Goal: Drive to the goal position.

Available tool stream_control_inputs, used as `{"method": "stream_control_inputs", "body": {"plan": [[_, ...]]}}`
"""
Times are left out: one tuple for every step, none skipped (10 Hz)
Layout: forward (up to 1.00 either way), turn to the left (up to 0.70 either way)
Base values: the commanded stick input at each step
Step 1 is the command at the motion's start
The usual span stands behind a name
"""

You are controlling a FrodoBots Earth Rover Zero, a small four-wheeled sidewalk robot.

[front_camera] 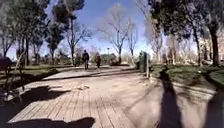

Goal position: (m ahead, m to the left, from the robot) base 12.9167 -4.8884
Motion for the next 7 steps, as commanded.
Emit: {"method": "stream_control_inputs", "body": {"plan": [[0.7,0.0],[0.7,0.0],[0.7,0.0],[0.7,0.0],[0.7,0.0],[0.7,0.0],[0.7,0.0]]}}
